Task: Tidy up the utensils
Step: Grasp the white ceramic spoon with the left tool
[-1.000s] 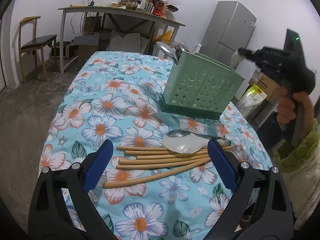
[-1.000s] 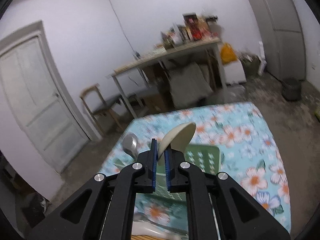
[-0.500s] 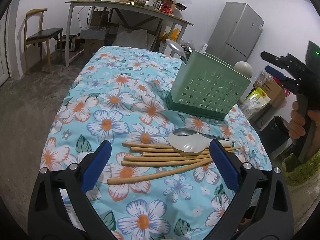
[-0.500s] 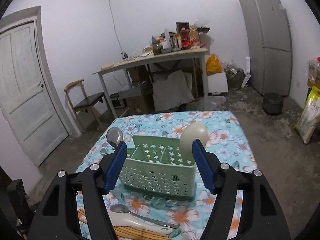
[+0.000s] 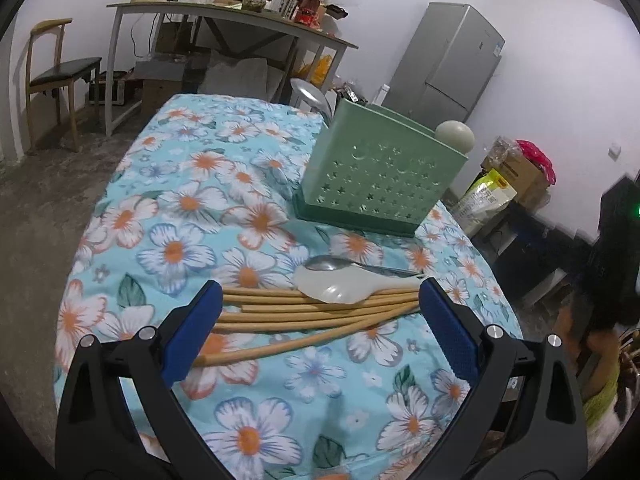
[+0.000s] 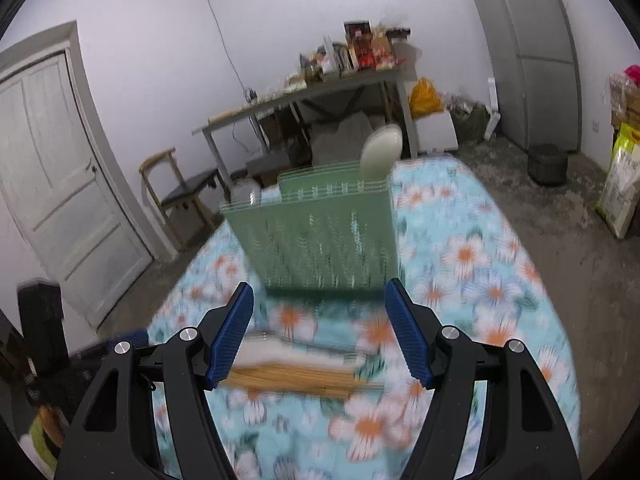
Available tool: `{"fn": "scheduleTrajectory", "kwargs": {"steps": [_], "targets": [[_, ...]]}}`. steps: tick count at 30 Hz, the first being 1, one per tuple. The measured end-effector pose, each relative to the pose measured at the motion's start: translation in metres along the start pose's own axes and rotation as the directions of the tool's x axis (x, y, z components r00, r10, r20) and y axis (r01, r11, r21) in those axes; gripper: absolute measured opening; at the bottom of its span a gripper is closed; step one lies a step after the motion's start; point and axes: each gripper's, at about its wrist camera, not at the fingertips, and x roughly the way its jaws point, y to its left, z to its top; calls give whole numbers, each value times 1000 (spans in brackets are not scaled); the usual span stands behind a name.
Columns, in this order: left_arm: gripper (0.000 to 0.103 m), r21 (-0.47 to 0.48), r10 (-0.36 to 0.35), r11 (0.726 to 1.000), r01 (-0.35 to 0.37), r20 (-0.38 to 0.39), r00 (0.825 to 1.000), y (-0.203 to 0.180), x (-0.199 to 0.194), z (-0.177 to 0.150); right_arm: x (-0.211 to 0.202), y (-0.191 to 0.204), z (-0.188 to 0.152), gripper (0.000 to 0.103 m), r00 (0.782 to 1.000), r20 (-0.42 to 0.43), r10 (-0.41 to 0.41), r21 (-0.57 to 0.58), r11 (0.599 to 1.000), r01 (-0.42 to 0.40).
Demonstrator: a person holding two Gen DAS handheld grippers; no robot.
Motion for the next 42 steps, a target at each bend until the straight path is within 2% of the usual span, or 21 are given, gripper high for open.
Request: {"fn": "scheduleTrajectory", "kwargs": {"steps": [8, 13, 15, 17, 18, 22, 25, 30, 35, 39, 42], "targets": [[95, 7, -31, 1000, 31, 5, 1000, -9, 8, -5, 17, 3, -48, 67, 996, -90, 29, 32, 999, -26], [94, -46, -96, 994, 95, -25, 995, -7, 19, -9, 16, -3, -54, 67, 995, -91, 32, 56, 998, -26], [91, -76, -133, 989, 130, -29, 991, -5, 24, -10, 17, -8, -54, 67, 995, -92, 31, 67, 997, -24], [77, -111, -165, 981, 160, -42, 985, -2, 30, -10, 17, -12, -54, 67, 995, -93, 32, 77, 997, -25], [74, -128, -177, 977, 169, -51, 983, -1, 33, -11, 17, -13, -54, 67, 995, -94, 33, 80, 996, -25], [57, -239, -226, 950, 200, -86, 970, 12, 50, -12, 19, -14, -54, 67, 994, -96, 42, 91, 995, -34], [51, -307, -266, 925, 225, -101, 959, 19, 58, -15, 20, -13, -54, 67, 994, -97, 50, 94, 995, -41], [51, -402, -316, 881, 249, -107, 943, 31, 70, -19, 25, -13, -55, 67, 993, -103, 63, 101, 993, -53], [49, -476, -331, 841, 256, -78, 940, 43, 78, -14, 27, -13, -56, 67, 992, -107, 71, 107, 992, -59], [49, -522, -392, 786, 330, -9, 920, 45, 75, -10, 28, -14, -56, 67, 992, -106, 72, 111, 992, -60], [49, -538, -394, 773, 337, 10, 919, 46, 75, -8, 29, -15, -56, 67, 991, -110, 74, 117, 991, -61]]}}
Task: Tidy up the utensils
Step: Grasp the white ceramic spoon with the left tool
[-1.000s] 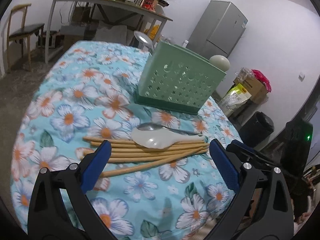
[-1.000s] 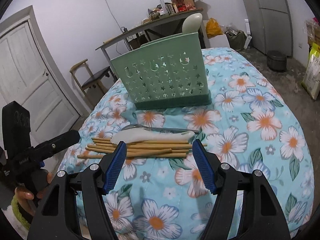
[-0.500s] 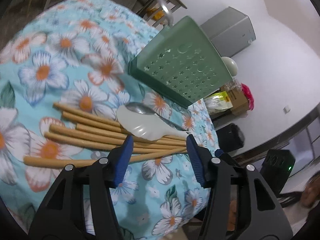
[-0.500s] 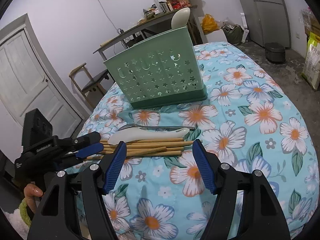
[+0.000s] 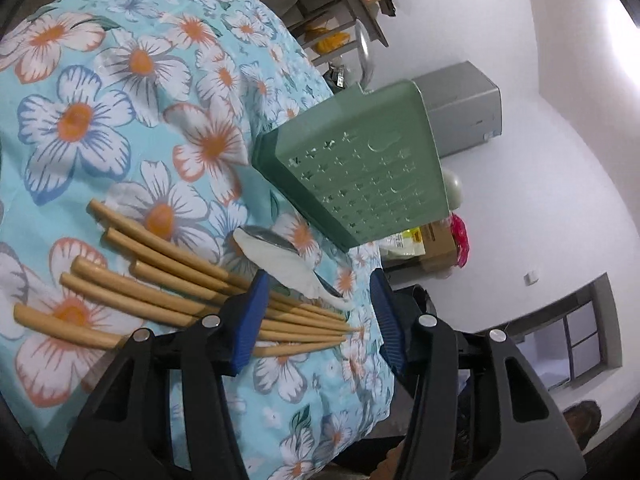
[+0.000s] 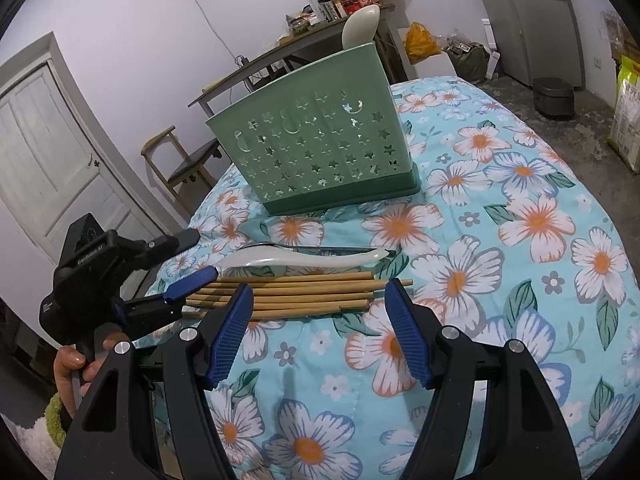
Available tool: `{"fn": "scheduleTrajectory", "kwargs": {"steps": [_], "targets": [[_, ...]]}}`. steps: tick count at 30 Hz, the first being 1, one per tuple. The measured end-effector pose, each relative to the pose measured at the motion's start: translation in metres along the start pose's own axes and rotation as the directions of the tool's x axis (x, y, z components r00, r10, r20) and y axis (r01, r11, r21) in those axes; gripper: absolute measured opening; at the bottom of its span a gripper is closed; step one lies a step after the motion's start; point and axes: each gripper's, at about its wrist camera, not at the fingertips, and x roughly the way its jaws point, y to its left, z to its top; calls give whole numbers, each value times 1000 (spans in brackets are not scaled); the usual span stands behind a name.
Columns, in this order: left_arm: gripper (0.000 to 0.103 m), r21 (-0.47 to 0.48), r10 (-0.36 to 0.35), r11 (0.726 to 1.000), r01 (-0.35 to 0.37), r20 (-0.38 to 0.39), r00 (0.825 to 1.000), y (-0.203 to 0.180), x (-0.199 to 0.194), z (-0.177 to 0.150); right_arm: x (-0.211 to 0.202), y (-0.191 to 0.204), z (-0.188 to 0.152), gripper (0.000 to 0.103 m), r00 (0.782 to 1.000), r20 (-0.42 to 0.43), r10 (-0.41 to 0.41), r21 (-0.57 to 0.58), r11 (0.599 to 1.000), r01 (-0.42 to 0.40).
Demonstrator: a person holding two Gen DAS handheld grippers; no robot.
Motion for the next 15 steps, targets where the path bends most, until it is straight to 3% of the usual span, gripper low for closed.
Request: {"fn": "scheduleTrajectory", "kwargs": {"steps": [10, 15], "targets": [[22, -147, -6, 989, 3, -19, 1000, 17, 20, 7, 2, -2, -1, 67, 1000, 0, 2, 9, 1000, -2], [11, -174, -10, 985, 9, -3, 1000, 21, 22, 5, 0, -4, -1, 67, 1000, 4, 0, 14, 1000, 0]]}}
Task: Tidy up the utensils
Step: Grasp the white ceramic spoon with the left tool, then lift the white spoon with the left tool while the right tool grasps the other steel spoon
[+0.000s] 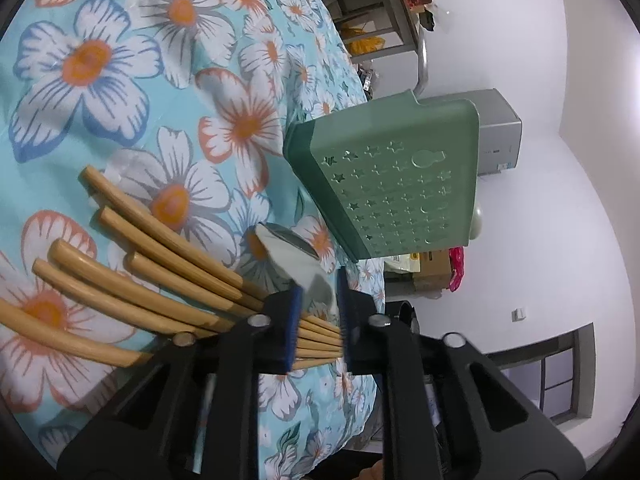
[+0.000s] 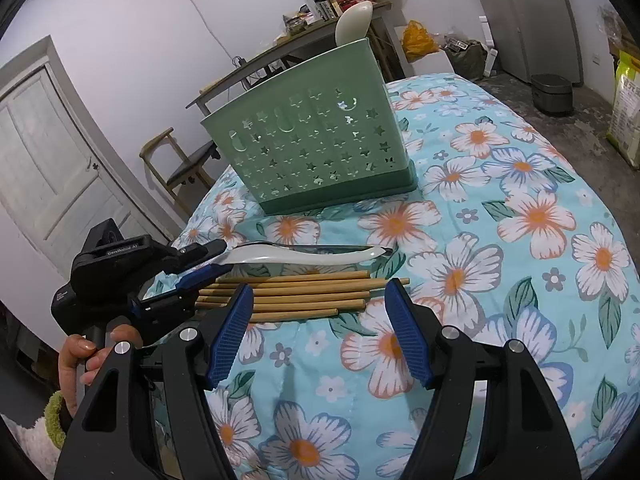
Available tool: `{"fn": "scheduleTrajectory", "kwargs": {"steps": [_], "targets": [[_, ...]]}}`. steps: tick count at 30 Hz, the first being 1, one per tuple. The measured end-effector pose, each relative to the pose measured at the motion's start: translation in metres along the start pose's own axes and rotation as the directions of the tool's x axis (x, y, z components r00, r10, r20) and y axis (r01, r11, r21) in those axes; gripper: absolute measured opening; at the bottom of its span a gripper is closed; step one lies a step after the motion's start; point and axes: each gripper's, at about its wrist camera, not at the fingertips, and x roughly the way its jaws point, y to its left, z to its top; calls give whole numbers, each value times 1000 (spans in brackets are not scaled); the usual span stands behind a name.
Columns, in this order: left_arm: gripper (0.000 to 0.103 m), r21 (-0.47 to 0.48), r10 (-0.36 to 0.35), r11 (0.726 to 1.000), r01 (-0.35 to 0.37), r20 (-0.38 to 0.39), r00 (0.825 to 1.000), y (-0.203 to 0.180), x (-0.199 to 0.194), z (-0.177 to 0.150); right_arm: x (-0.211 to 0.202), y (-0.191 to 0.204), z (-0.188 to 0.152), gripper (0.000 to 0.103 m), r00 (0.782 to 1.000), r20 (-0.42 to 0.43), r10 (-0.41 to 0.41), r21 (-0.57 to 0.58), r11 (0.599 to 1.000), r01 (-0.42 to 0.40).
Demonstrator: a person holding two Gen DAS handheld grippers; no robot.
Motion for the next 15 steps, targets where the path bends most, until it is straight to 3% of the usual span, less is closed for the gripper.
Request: {"fn": "scheduleTrajectory", "kwargs": {"steps": [7, 15], "targets": [[2, 43, -114, 993, 113, 9, 993, -15, -15, -10, -8, -3, 2, 67, 1000, 20, -9, 5, 1000, 9], [0, 197, -157, 969, 145, 47, 986, -55, -53, -19, -24, -1, 1, 66, 998, 52, -33, -18, 999, 34]]}}
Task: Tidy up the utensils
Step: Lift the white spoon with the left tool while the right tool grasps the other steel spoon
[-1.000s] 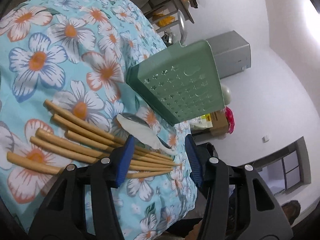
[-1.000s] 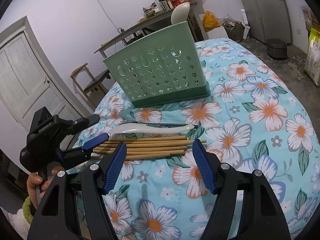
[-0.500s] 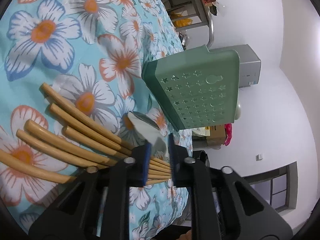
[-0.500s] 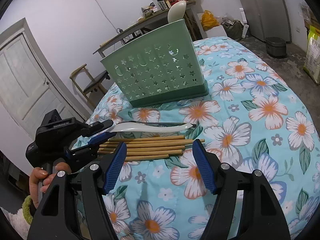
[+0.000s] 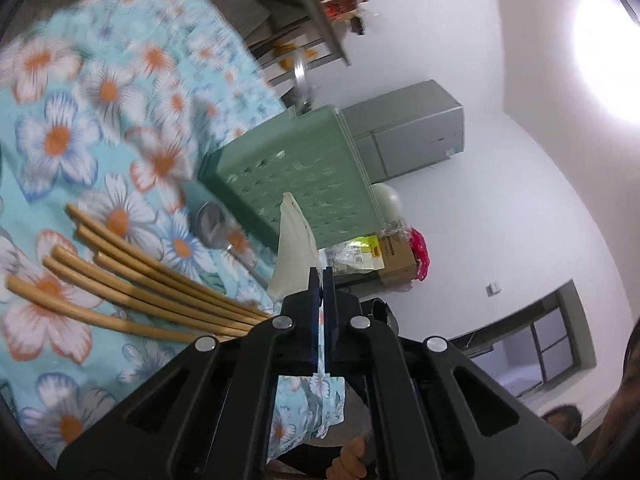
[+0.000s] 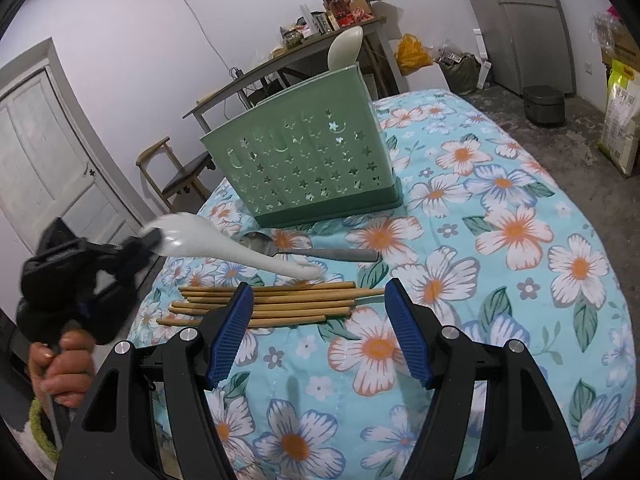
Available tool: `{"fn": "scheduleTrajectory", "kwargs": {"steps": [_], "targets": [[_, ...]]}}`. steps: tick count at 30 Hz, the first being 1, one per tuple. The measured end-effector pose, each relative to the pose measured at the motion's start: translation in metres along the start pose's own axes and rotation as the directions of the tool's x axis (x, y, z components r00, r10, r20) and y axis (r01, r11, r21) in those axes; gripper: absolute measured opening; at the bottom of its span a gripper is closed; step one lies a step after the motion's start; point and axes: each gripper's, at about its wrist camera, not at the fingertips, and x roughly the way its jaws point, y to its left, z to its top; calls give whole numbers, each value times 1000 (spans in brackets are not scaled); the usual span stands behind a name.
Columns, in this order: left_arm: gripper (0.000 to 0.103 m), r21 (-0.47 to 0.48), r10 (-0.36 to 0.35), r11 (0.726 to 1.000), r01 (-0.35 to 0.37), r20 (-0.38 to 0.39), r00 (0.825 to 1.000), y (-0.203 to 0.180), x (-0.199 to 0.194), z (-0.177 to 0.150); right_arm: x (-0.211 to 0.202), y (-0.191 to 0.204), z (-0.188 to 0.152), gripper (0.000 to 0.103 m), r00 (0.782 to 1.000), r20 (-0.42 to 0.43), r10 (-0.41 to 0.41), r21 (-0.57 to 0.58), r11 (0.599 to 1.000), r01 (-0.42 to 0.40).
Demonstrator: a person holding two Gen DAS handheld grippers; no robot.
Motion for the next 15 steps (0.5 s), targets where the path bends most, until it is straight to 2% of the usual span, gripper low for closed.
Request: {"fn": "scheduleTrajectory", "kwargs": {"steps": [4, 8, 15], "targets": [[0, 89, -2, 996, -3, 66, 998, -23, -29, 5, -4, 4, 1, 66, 1000, 10, -12, -30, 999, 12], [0, 178, 31, 982, -58, 153, 988, -40, -63, 9, -3, 17, 4, 66, 1000, 17, -19, -99, 995, 20], [0, 259, 109, 946, -194, 309, 945, -53, -105, 22, 19, 54, 15, 59, 1000, 4, 11, -260, 965, -10]]}}
